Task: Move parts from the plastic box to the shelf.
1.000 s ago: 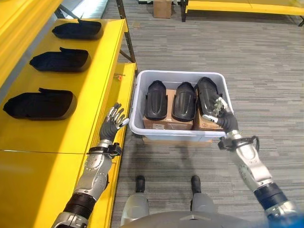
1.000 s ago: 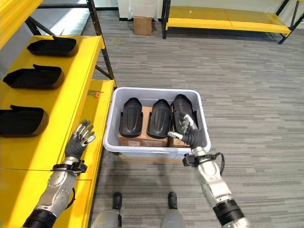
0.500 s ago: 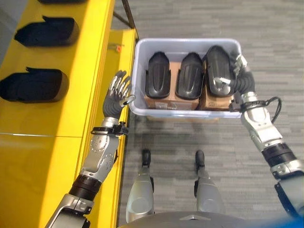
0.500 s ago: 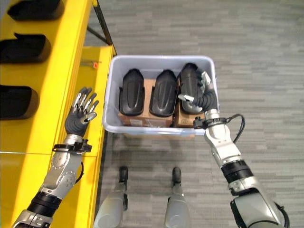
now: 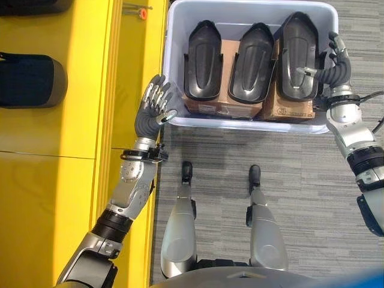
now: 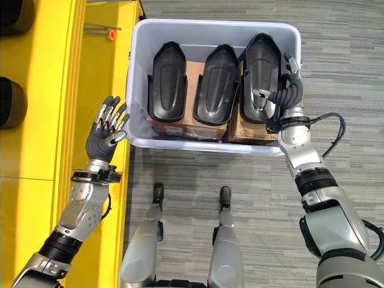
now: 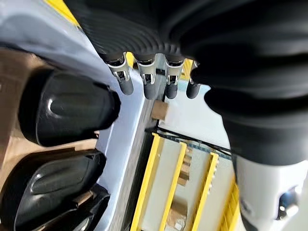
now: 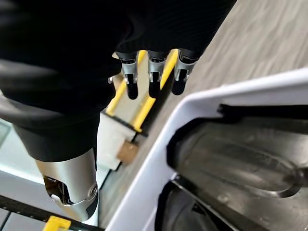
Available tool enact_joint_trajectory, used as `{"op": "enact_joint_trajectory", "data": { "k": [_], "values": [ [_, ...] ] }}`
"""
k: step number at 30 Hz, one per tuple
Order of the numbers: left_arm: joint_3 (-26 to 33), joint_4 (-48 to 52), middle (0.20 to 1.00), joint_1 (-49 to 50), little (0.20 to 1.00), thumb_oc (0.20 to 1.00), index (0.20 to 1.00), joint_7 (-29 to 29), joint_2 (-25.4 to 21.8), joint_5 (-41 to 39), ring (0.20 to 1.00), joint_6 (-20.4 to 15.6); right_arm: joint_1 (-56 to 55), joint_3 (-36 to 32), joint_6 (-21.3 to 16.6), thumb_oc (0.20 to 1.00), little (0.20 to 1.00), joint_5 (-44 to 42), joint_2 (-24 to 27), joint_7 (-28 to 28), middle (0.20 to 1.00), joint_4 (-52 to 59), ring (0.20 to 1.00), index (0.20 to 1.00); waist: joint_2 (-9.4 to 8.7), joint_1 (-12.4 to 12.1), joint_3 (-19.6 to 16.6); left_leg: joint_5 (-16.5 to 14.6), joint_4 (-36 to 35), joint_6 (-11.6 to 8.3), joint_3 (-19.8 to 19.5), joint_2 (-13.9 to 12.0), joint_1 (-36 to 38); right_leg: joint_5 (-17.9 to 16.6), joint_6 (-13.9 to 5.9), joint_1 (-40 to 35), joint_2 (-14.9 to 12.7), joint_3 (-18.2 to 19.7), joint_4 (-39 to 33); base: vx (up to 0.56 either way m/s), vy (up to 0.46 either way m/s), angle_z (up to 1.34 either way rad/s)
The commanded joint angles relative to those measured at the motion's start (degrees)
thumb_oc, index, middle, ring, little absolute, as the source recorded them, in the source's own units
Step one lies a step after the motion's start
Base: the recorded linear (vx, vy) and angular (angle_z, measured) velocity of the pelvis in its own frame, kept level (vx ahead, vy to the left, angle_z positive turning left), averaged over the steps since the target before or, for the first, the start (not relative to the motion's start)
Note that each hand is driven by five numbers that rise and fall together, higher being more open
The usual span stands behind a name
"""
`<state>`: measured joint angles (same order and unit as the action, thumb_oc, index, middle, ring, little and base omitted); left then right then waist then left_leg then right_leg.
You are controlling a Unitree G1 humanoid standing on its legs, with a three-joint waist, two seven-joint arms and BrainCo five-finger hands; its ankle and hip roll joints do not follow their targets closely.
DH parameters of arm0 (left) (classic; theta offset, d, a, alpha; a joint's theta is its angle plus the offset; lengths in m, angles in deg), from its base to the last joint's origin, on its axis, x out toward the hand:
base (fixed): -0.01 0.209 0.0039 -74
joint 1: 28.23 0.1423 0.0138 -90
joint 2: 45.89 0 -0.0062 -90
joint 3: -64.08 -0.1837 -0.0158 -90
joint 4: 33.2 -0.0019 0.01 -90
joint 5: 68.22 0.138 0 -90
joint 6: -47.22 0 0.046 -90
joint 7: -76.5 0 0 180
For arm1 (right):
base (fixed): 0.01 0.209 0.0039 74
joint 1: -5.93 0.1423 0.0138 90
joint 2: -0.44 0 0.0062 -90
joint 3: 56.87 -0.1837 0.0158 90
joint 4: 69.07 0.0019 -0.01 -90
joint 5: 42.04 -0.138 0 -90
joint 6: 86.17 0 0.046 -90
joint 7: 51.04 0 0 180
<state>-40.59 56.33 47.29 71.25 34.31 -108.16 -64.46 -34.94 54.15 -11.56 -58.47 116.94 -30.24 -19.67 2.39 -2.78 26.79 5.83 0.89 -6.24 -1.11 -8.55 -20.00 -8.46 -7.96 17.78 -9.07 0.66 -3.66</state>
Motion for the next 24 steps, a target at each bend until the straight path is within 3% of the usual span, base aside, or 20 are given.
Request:
{"op": "enact_joint_trajectory", "data": {
  "k": [1,10,24],
  "values": [
    [0.3,6.4,1.000,2.1,1.000,1.000,1.000,-0.3,-2.5,0.2,1.000,-3.3,4.8,1.0,-1.8,1.000,1.000,2.7,5.5,3.7,1.000,1.1,1.000,1.000,-0.39,-0.8,-2.5,-2.3,2.8,1.58,-0.7,-1.7,-2.8,6.3,0.44,2.3,-2.5,0.4,9.5,0.02,-0.021,0.09],
    [-0.5,8.0,1.000,2.7,1.000,1.000,1.000,-1.2,-3.5,0.2,1.000,-3.7,12.2,5.0,-1.4,1.000,1.000,2.3,9.0,5.6,1.000,-8.3,1.000,1.000,0.20,-1.4,-0.4,-2.4,3.7,1.67,-1.4,-0.8,-5.6,6.4,0.55,4.7,-2.4,0.2,10.6,0.00,-0.008,0.02],
    [-4.0,7.6,1.000,0.2,1.000,1.000,1.000,-2.1,-3.5,-0.3,1.000,-4.0,21.2,11.8,-0.2,1.000,1.000,-0.9,6.9,4.8,1.000,-23.6,1.000,1.000,2.48,-3.0,2.8,-2.0,3.8,1.64,-2.0,-0.2,-8.6,6.8,0.64,8.3,-2.4,0.2,11.9,0.00,-0.002,0.01]
  ]
}}
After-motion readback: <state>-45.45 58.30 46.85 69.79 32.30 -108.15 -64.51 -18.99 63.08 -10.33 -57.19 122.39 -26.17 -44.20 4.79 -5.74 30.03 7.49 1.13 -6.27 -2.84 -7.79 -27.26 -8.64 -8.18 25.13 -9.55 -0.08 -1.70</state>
